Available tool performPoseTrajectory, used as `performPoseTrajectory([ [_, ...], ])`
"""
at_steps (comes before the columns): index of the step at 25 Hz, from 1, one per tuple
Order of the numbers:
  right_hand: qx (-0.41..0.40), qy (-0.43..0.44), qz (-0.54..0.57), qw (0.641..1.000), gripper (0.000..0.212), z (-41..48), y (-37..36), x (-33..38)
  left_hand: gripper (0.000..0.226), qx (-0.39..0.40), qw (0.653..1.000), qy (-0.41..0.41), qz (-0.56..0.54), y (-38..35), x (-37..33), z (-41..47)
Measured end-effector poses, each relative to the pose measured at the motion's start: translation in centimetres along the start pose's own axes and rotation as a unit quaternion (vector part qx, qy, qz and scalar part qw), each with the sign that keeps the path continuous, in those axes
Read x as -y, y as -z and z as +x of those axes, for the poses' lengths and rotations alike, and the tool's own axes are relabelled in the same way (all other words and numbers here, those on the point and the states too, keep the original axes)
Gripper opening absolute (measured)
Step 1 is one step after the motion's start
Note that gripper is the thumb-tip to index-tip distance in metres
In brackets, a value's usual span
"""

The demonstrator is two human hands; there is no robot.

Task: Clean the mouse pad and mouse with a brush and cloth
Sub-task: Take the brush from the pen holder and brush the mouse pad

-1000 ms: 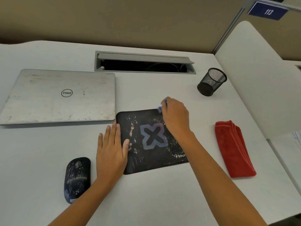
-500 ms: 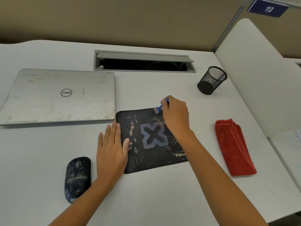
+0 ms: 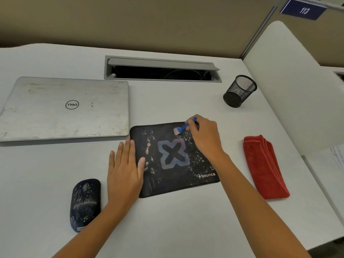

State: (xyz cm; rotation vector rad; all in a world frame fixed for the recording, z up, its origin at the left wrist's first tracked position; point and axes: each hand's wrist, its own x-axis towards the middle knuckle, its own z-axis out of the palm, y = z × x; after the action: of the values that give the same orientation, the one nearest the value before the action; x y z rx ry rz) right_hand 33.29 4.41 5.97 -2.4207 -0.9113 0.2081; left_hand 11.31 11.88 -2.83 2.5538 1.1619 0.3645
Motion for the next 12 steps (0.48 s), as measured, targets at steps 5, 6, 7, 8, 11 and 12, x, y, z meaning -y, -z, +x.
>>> performPoseTrajectory([
  [5, -0.106, -0.009, -0.062, 0.992, 0.024, 2.1, 2.0, -1.8, 0.066, 0.000, 1.000, 0.001, -0.004, 0.0, -0.1, 0.0],
  [6, -0.090, 0.015, -0.065, 0.994, 0.023, 2.5, 2.3, -2.1, 0.066, 0.001, 1.000, 0.001, -0.003, 0.0, 0.0, 0.0],
  [7, -0.071, 0.033, -0.079, 0.994, 0.022, 2.8, 2.5, -2.5, 0.067, 0.001, 1.000, 0.000, -0.002, 0.0, 0.0, 0.0],
  [8, -0.052, 0.042, -0.096, 0.993, 0.021, 3.0, 2.8, -2.9, 0.067, 0.001, 1.000, -0.001, 0.000, 0.1, 0.1, 0.0],
  [11, 0.002, 0.033, -0.103, 0.994, 0.019, 3.2, 3.5, -4.8, 0.067, 0.003, 1.000, -0.001, -0.001, 0.1, 0.0, -0.1],
  [12, 0.012, 0.029, -0.091, 0.995, 0.021, 3.1, 4.0, -5.3, 0.067, 0.003, 1.000, 0.001, -0.003, 0.0, 0.0, 0.0],
])
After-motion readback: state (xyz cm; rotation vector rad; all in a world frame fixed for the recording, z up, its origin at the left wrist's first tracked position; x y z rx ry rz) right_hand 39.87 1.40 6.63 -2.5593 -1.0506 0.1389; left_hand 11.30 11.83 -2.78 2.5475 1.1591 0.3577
